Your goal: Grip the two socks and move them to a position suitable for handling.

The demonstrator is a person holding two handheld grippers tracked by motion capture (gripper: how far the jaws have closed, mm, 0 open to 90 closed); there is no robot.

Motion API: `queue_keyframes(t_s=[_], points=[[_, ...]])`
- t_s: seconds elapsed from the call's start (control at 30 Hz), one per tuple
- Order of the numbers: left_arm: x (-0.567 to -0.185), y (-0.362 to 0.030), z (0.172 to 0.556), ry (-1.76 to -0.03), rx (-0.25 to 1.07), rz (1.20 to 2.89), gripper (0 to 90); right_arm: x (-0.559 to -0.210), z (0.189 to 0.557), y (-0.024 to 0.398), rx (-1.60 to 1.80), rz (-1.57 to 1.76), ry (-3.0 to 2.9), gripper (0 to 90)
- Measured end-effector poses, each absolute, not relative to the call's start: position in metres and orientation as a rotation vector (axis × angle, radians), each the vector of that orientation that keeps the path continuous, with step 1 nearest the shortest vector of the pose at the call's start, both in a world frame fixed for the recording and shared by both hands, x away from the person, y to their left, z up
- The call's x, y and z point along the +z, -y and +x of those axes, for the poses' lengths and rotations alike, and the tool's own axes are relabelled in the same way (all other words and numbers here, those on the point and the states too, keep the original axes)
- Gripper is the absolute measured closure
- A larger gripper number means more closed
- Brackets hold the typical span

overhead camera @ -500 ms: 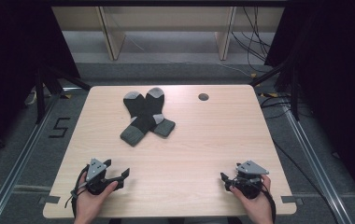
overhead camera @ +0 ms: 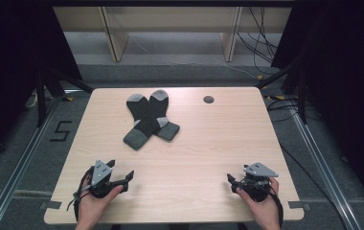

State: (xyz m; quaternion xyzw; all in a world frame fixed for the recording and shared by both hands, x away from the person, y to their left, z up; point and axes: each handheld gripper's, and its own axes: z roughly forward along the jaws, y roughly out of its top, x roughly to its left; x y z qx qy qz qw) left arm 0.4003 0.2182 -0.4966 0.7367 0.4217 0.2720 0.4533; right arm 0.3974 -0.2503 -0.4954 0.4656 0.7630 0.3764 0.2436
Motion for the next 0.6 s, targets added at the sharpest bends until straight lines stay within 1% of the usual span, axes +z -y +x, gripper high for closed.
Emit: queue_keyframes(t_s=[0.13, 0.17, 0.27, 0.37, 0.43, 0.53, 0.57, 0.6], points=[[-0.487, -0.208, 0.433, -1.011, 0.628, 1.879, 16.1, -0.489, 0.398, 0.255, 1.038, 1.273, -2.042, 26.9], [-0.485, -0.205, 0.443, -1.012, 0.614, 1.885, 16.1, -0.488, 0.396, 0.253, 1.052, 1.347, -2.038, 26.9], [-0.479, -0.197, 0.477, -1.023, 0.590, 1.877, 16.4, -0.491, 0.400, 0.258, 1.056, 1.297, -2.039, 27.0], [-0.477, -0.190, 0.512, -1.048, 0.560, 1.888, 16.0, -0.492, 0.402, 0.258, 1.073, 1.349, -2.048, 26.9], [-0.479, -0.187, 0.533, -1.093, 0.563, 1.874, 16.1, -0.491, 0.401, 0.259, 1.089, 1.370, -2.048, 26.9], [-0.482, -0.185, 0.556, -1.148, 0.569, 1.856, 16.6, -0.491, 0.402, 0.261, 1.095, 1.372, -2.035, 26.9], [-0.482, -0.185, 0.564, -1.173, 0.572, 1.874, 16.5, -0.491, 0.400, 0.259, 1.104, 1.412, -2.033, 27.0], [-0.484, -0.184, 0.571, -1.188, 0.568, 1.872, 16.3, -0.492, 0.402, 0.261, 1.091, 1.377, -2.037, 26.9]])
